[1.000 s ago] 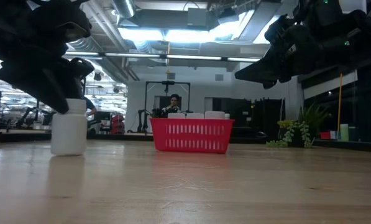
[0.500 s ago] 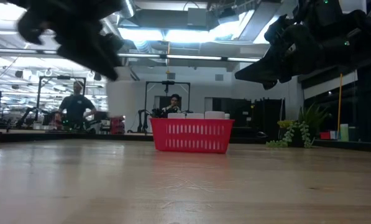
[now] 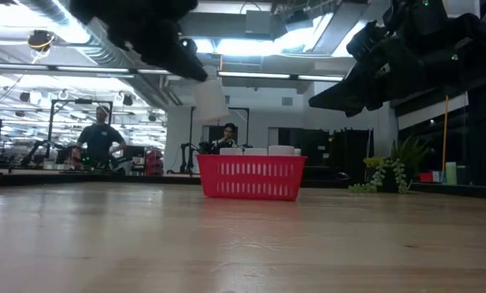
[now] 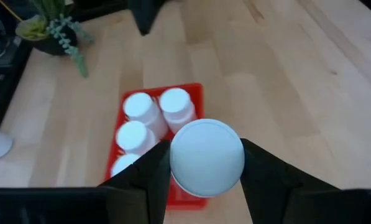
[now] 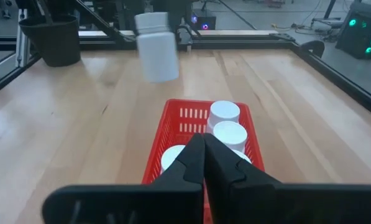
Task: Pick and place pill bottles into a basket
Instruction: Put the white pill bottle into the red basket
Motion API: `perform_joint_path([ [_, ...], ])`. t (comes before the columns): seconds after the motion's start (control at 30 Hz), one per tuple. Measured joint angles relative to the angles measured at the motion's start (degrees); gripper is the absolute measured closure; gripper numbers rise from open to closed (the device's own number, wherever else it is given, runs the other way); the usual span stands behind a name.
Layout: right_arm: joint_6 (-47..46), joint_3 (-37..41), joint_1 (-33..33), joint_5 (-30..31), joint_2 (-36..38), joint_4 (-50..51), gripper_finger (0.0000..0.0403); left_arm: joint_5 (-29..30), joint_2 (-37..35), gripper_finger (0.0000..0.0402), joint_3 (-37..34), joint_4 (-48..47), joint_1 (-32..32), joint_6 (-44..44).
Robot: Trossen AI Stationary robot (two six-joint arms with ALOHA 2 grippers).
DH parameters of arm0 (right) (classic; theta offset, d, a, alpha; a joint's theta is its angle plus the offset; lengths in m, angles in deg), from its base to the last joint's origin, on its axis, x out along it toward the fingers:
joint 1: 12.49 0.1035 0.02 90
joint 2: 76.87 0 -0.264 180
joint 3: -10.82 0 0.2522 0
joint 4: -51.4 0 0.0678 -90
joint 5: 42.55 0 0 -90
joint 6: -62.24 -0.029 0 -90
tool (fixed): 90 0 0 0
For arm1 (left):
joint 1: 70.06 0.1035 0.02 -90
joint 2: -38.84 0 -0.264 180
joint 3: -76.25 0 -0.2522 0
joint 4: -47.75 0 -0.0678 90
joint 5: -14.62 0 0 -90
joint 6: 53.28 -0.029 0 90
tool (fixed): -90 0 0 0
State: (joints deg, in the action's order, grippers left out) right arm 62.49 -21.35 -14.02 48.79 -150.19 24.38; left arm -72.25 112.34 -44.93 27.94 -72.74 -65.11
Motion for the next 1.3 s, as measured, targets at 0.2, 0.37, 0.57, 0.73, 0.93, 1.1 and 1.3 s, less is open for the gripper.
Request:
perform_joint_path([
  [0.2, 1.54, 0.0, 0.01, -0.02, -0.02, 0.25, 0.04, -7.12, 3.59, 0.0247, 0.0, 5.42, 4.36, -2.21],
  [0.37, 1.57, 0.0, 0.01, -0.02, -0.03, 1.27, 0.04, -8.58, 6.9, 0.0247, 0.92, 5.38, 6.64, -3.51],
  [0.57, 1.57, 0.0, -0.01, -0.02, -0.03, 2.13, 0.04, -8.79, 12.17, 0.0247, 7.51, 0.5, 7.76, -6.24],
  [0.73, 1.55, 0.0, -0.01, -0.02, -0.03, 2.76, 0.04, -10.09, 17.51, 0.0247, 13.2, -4.05, 7.95, -8.51],
  [0.93, 1.55, 0.0, -0.01, -0.02, -0.03, 3.67, 0.04, -11.29, 21.6, 0.0247, 16.3, -4.2, 7.92, -9.74],
  [1.1, 1.49, 0.0, -0.01, -0.02, -0.03, 3.66, 0.04, -10.83, 22.92, 0.0247, 16.41, -4.38, 8.08, -9.97],
  [1.3, 1.47, 0.0, 0.0, -0.02, -0.03, 4.03, 0.04, -10.86, 24.32, 0.0247, 16.44, -2.82, 8.07, -9.98],
])
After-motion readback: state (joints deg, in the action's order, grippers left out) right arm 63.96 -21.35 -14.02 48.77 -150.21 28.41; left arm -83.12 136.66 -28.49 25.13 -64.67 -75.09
